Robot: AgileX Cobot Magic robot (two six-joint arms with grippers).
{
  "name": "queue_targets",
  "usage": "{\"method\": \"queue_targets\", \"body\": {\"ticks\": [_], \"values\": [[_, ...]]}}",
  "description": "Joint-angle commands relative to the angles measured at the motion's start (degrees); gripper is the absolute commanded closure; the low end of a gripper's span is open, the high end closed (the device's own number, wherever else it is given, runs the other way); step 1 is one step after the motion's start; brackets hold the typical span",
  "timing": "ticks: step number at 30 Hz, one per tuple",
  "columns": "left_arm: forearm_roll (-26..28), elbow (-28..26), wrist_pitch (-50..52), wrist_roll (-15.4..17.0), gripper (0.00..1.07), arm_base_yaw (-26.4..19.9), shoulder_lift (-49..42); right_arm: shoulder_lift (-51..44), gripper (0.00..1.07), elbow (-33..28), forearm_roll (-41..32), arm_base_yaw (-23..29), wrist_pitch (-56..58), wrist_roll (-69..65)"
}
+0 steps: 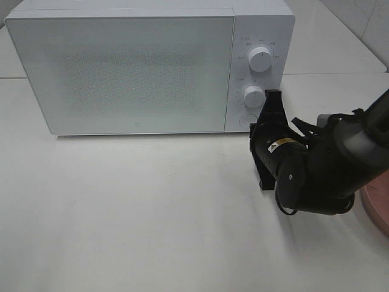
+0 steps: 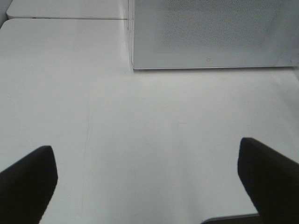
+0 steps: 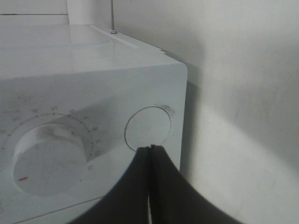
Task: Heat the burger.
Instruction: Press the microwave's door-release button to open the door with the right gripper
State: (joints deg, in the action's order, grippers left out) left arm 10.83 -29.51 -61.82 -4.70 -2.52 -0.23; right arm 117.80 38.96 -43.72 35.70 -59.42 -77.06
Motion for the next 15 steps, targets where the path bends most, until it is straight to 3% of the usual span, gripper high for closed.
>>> {"method": "queue_targets", "body": {"ticks": [1,15], "values": [[0.3,0.0,0.5,0.2,0.09,-0.2,-1.3,1.3,1.07,2.4,-0.9,-0.3,1.3,0.6],[0.3,0.0,0.5,0.2,0.09,-0.2,-1.3,5.1,1.07,7.5,-4.3,-0.3,2.1,2.6]]}}
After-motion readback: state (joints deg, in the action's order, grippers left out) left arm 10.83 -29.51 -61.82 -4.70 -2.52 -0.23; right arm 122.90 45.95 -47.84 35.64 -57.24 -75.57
